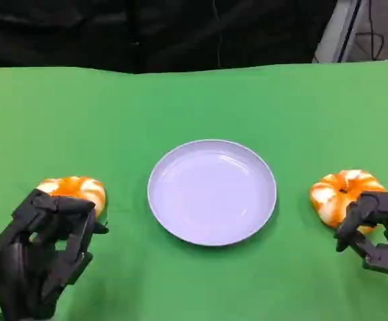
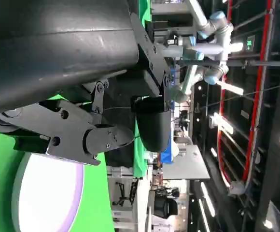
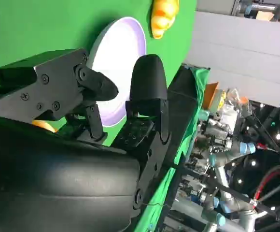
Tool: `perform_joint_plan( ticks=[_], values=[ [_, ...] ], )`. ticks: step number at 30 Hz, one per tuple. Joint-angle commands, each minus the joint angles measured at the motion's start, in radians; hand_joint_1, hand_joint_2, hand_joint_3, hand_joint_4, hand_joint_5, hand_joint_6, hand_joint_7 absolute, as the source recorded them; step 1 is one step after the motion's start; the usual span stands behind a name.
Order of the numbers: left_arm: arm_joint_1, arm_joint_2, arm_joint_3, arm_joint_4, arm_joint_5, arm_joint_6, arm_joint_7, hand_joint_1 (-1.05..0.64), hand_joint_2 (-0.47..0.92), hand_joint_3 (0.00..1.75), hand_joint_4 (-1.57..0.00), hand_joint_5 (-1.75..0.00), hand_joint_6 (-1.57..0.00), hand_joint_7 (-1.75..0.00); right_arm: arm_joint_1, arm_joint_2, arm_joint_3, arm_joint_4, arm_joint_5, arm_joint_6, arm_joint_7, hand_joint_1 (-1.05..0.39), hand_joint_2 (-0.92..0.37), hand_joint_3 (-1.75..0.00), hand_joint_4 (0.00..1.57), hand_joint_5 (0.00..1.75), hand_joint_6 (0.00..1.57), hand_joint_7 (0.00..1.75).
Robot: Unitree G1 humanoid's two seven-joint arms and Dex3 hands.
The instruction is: Grasp the bread from the table and place it into the plate.
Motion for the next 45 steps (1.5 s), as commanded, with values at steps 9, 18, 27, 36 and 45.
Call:
perform_joint_plan(
  ticks=[9, 18, 27, 36, 45],
  values=[
    [0.012, 0.008, 0.004, -0.021, 0.001, 0.003, 0.002, -0.08, 0.92, 0.49, -0.69, -1.57, -0.73, -1.14, -0.011, -0.021, -0.020, 0.009, 0.000, -0.014, -0.002, 0.11, -0.73, -0.76, 0.87, 1.42, 0.93, 0.96],
    [0.015, 0.007, 0.004, -0.026, 0.019, 0.008, 0.016, -0.09, 0.92, 0.48, -0.69, -1.57, -0.74, -1.14, -0.012, -0.019, -0.023, 0.013, 0.006, -0.010, 0.005, 0.12, -0.74, -0.77, 0.87, 1.42, 0.93, 0.97],
    [0.014, 0.017, 0.005, -0.017, 0.020, 0.010, 0.007, -0.08, 0.92, 0.47, -0.69, -1.50, -0.76, -1.04, -0.009, -0.018, -0.022, 0.006, 0.004, 0.001, 0.000, 0.12, -0.73, -0.77, 0.86, 1.42, 0.92, 0.99],
    [-0.013, 0.050, 0.031, 0.046, 0.131, -0.082, 0.048, -0.09, 0.92, 0.40, -0.71, -1.19, -0.88, -0.64, -0.009, -0.018, -0.021, 0.010, -0.001, -0.010, -0.002, 0.12, -0.71, -0.81, 0.86, 1.42, 0.92, 1.00],
    [-0.034, 0.077, 0.052, 0.078, 0.206, -0.129, 0.113, -0.13, 0.92, 0.33, -0.78, -0.85, -1.01, -0.28, -0.006, -0.017, -0.021, 0.007, 0.003, 0.005, 0.000, 0.12, -0.70, -0.82, 0.86, 1.42, 0.92, 1.00]
  ],
)
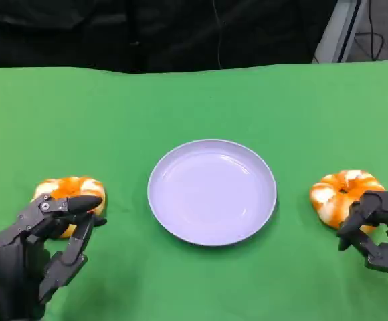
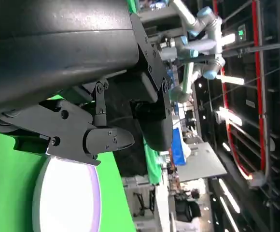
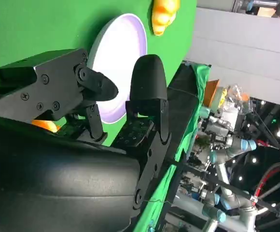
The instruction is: Grasp the bread from the table and place it into the plate.
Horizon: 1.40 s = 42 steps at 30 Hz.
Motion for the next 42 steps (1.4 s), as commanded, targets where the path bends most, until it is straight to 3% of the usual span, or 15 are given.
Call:
perform_joint_plan(
  ticks=[1, 2, 5, 8, 11, 18, 24, 27, 31, 40, 42],
  values=[
    [-0.017, 0.036, 0.013, 0.022, 0.023, -0.033, 0.026, -0.13, 0.92, 0.33, -0.78, -0.83, -1.02, -0.26, -0.004, -0.017, -0.007, 0.000, 0.009, 0.008, 0.002, 0.12, -0.70, -0.83, 0.86, 1.42, 0.92, 1.00],
    [-0.021, 0.045, 0.014, 0.033, 0.024, -0.041, 0.025, -0.14, 0.92, 0.33, -0.78, -0.82, -1.02, -0.25, -0.003, -0.017, -0.007, 0.000, 0.007, 0.004, -0.001, 0.12, -0.70, -0.83, 0.86, 1.42, 0.92, 1.01],
    [-0.034, 0.073, 0.021, 0.071, 0.056, -0.078, 0.033, -0.19, 0.92, 0.29, -0.85, -0.54, -1.04, -0.09, -0.001, -0.016, -0.007, -0.001, 0.009, 0.006, 0.002, 0.13, -0.69, -0.85, 0.86, 1.42, 0.92, 1.01],
    [-0.046, 0.094, 0.023, 0.104, 0.085, -0.115, 0.049, -0.20, 0.92, 0.28, -0.87, -0.47, -1.04, -0.06, 0.000, -0.017, -0.007, -0.002, 0.008, 0.007, 0.002, 0.13, -0.69, -0.86, 0.86, 1.42, 0.92, 1.01],
    [-0.066, 0.124, 0.029, 0.152, 0.129, -0.174, 0.068, -0.20, 0.92, 0.22, -0.95, -0.25, -0.98, -0.01, 0.003, -0.019, -0.007, -0.003, 0.005, 0.006, -0.001, 0.12, -0.69, -0.86, 0.86, 1.42, 0.92, 1.00],
    [-0.080, 0.153, 0.041, 0.200, 0.253, -0.254, 0.160, -0.22, 0.92, 0.13, -0.95, -0.13, -0.93, 0.00, 0.007, -0.016, -0.008, -0.016, 0.020, 0.034, 0.012, 0.12, -0.73, -0.80, 0.86, 1.41, 0.93, 0.97],
    [-0.058, 0.192, 0.092, 0.124, 0.611, -0.241, 0.400, -0.31, 0.92, 0.05, -0.93, -0.06, -0.87, 0.00, 0.012, -0.018, -0.009, -0.018, 0.005, 0.014, 0.001, 0.12, -0.73, -0.78, 0.86, 1.41, 0.93, 0.98],
    [-0.028, 0.228, 0.079, 0.018, 0.909, -0.093, 0.635, -0.42, 0.92, 0.06, -0.95, -0.05, -0.85, 0.00, 0.010, -0.016, -0.010, -0.015, 0.004, 0.012, -0.001, 0.13, -0.72, -0.79, 0.86, 1.42, 0.93, 0.99],
    [-0.021, 0.278, 0.003, -0.001, 1.042, 0.009, 0.794, -0.46, 0.92, 0.04, -0.95, -0.03, -0.83, 0.00, 0.010, -0.015, -0.010, -0.014, 0.004, 0.017, -0.002, 0.12, -0.71, -0.80, 0.86, 1.42, 0.93, 1.00],
    [-0.032, 0.369, -0.142, 0.028, 1.062, 0.163, 0.938, -0.40, 0.92, 0.03, -0.89, 0.00, -0.80, 0.00, 0.008, -0.014, -0.010, -0.010, 0.007, 0.013, 0.006, 0.12, -0.71, -0.82, 0.86, 1.41, 0.91, 1.01],
    [-0.036, 0.384, -0.165, 0.031, 1.082, 0.229, 0.954, -0.42, 0.92, 0.04, -0.80, 0.00, -0.79, 0.00, 0.010, -0.013, -0.011, -0.012, 0.008, 0.016, 0.005, 0.12, -0.71, -0.81, 0.86, 1.41, 0.92, 1.00]
  ],
)
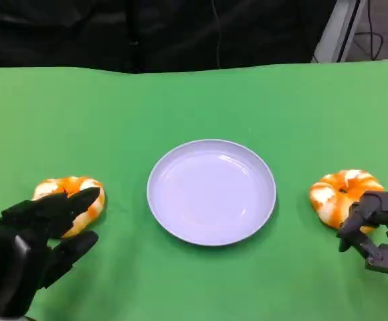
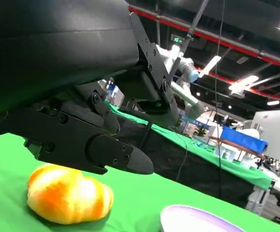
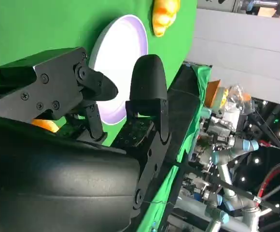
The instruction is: Grasp the bread from the table and place it into the plate.
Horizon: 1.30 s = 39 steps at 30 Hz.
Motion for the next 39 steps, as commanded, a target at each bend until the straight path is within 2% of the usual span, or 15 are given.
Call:
perform_joint_plan(
  ticks=[1, 6, 9, 11, 21, 26, 32, 39],
  values=[
    [-0.010, 0.049, -0.046, 0.012, 0.019, 0.117, 0.048, -0.44, 0.92, 0.04, -0.78, 0.00, -0.78, 0.00, 0.006, -0.014, -0.006, -0.002, 0.007, -0.003, -0.003, 0.12, -0.72, -0.80, 0.87, 1.41, 0.92, 1.00],
    [-0.014, 0.067, -0.103, 0.008, 0.035, 0.255, 0.060, -0.57, 0.92, 0.09, -0.63, 0.00, -0.66, 0.00, 0.008, -0.016, -0.006, -0.004, -0.006, -0.014, -0.018, 0.13, -0.71, -0.81, 0.87, 1.42, 0.92, 1.00],
    [-0.016, 0.080, -0.132, 0.009, 0.027, 0.301, 0.065, -0.60, 0.92, 0.10, -0.61, 0.00, -0.63, 0.00, 0.008, -0.014, -0.006, -0.004, 0.000, -0.010, -0.014, 0.13, -0.70, -0.82, 0.87, 1.42, 0.92, 1.01],
    [-0.022, 0.089, -0.148, 0.016, 0.029, 0.340, 0.064, -0.65, 0.92, 0.12, -0.54, 0.00, -0.55, 0.00, 0.008, -0.014, -0.005, -0.006, 0.008, 0.001, -0.005, 0.12, -0.70, -0.83, 0.86, 1.42, 0.92, 1.00],
    [-0.039, 0.135, -0.208, 0.024, -0.031, 0.391, 0.011, -0.76, 0.92, 0.08, -0.40, 0.00, -0.33, 0.00, 0.006, -0.014, -0.006, -0.002, 0.008, 0.001, -0.006, 0.12, -0.72, -0.80, 0.87, 1.42, 0.92, 1.00],
    [-0.049, 0.143, -0.222, 0.012, -0.071, 0.413, -0.046, -0.83, 0.92, 0.04, -0.37, 0.00, -0.29, 0.00, 0.003, -0.013, -0.005, 0.004, 0.004, -0.006, -0.008, 0.12, -0.73, -0.78, 0.87, 1.42, 0.92, 1.00],
    [-0.073, 0.152, -0.234, 0.025, -0.108, 0.415, -0.088, -0.82, 0.92, 0.03, -0.38, -0.01, -0.29, 0.00, 0.003, -0.015, -0.004, 0.003, 0.000, -0.009, -0.010, 0.12, -0.73, -0.78, 0.87, 1.42, 0.92, 1.01],
    [-0.181, 0.144, -0.264, 0.210, -0.175, 0.360, -0.100, -0.78, 0.92, 0.03, -0.41, -0.01, -0.32, -0.01, 0.002, -0.014, -0.005, 0.002, 0.006, -0.003, -0.006, 0.12, -0.72, -0.80, 0.87, 1.41, 0.92, 1.01]
  ],
)
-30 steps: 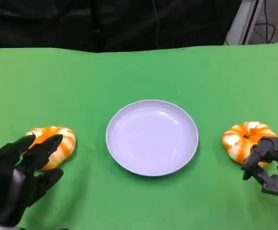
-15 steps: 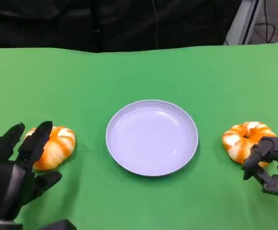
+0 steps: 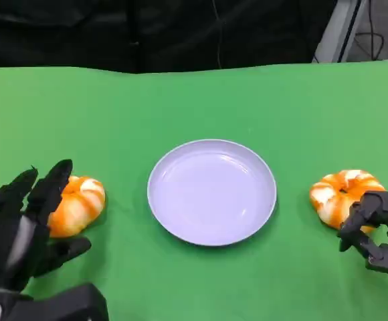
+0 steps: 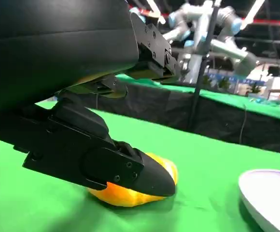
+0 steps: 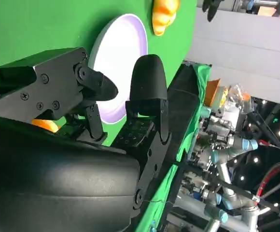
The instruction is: Grasp the bread from the table and place it into the plate.
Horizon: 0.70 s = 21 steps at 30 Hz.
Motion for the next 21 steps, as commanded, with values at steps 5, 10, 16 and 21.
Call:
perform_joint_plan(
  ticks=[5, 10, 16, 21],
  values=[
    [-0.090, 0.020, -0.035, 0.159, -0.044, -0.045, 0.006, -0.77, 0.92, 0.05, -0.42, -0.01, -0.34, -0.01, 0.003, -0.017, -0.004, 0.002, -0.003, -0.008, -0.009, 0.12, -0.71, -0.82, 0.88, 1.42, 0.92, 1.02],
    [-0.136, 0.020, -0.049, 0.240, -0.060, -0.076, 0.004, -0.75, 0.92, 0.07, -0.43, -0.01, -0.36, -0.02, 0.006, -0.015, -0.005, -0.004, 0.010, 0.004, 0.002, 0.12, -0.71, -0.82, 0.87, 1.42, 0.91, 1.02],
    [-0.186, 0.020, -0.073, 0.338, -0.073, -0.101, 0.004, -0.73, 0.92, 0.08, -0.43, -0.01, -0.38, -0.02, 0.009, -0.015, -0.004, -0.008, 0.003, 0.006, -0.007, 0.11, -0.71, -0.80, 0.87, 1.42, 0.92, 1.01],
    [-0.211, 0.017, -0.089, 0.385, -0.084, -0.098, -0.002, -0.73, 0.92, 0.08, -0.43, -0.01, -0.38, -0.02, 0.010, -0.016, -0.004, -0.009, 0.007, 0.006, -0.001, 0.12, -0.73, -0.79, 0.87, 1.42, 0.92, 0.99]
  ],
)
